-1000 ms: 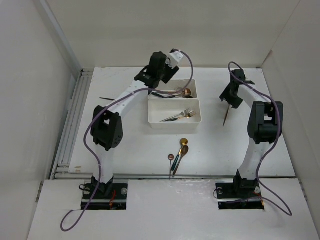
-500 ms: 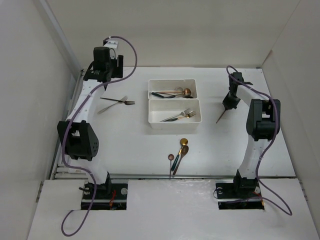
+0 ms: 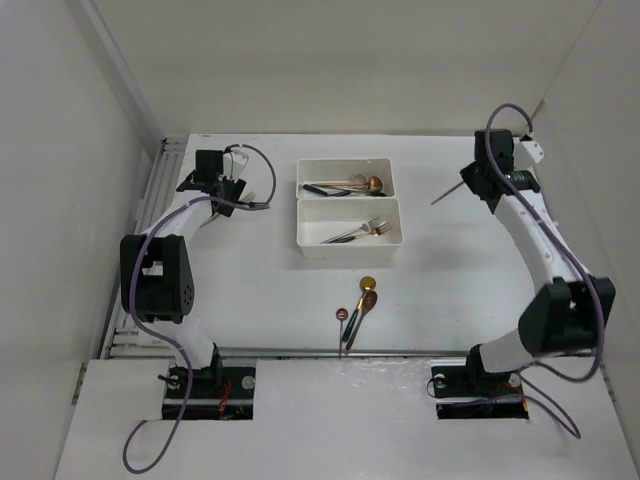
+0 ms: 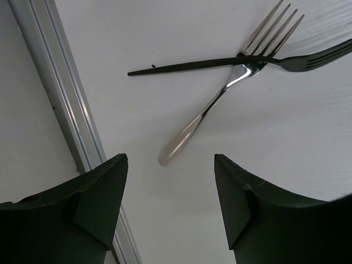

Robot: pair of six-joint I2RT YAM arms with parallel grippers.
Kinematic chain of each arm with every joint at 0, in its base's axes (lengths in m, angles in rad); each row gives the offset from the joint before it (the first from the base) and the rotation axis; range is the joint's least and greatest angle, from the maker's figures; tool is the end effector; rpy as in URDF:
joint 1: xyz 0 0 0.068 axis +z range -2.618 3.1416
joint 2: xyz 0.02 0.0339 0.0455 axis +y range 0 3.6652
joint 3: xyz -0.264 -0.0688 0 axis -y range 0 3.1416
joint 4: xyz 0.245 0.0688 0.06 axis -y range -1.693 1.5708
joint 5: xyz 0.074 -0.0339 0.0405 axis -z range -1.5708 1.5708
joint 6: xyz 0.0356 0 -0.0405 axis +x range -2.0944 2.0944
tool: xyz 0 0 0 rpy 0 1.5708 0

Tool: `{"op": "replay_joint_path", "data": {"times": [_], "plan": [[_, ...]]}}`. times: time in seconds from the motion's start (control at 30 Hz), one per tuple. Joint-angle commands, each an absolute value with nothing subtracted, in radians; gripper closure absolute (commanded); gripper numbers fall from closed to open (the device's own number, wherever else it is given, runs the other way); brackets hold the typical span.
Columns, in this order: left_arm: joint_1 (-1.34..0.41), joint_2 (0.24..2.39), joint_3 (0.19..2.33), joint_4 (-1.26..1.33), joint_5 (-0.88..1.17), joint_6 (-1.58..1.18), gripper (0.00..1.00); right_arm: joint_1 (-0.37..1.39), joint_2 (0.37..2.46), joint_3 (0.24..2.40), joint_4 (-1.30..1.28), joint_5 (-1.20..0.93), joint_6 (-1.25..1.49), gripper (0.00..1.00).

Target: Sort the eating utensils into containers

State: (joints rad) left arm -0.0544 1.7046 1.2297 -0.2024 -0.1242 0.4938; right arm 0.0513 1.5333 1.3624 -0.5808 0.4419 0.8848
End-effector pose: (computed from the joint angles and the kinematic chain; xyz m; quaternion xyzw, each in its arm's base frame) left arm 0.3854 -0.0166 0.2480 0.2178 0.8738 0.1486 0.4086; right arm 0.3396 0.0022 0.3223 0.4421 0.7831 -0.0041 0.4374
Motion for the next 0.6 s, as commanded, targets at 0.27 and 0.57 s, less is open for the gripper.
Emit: {"op": "replay_joint_path", "data": {"times": [0.27, 0.57], "plan": [[-0.023, 1.888, 1.39, -0.169, -0.12, 0.646, 0.46, 0.515, 1.362, 1.089, -0.243, 0.272, 1.767, 1.0], [-0.023, 1.888, 1.428, -0.16, -0.097, 0.637, 0.46, 0.591, 1.641, 1.313, -0.348, 0.207, 1.856, 1.0]]}}
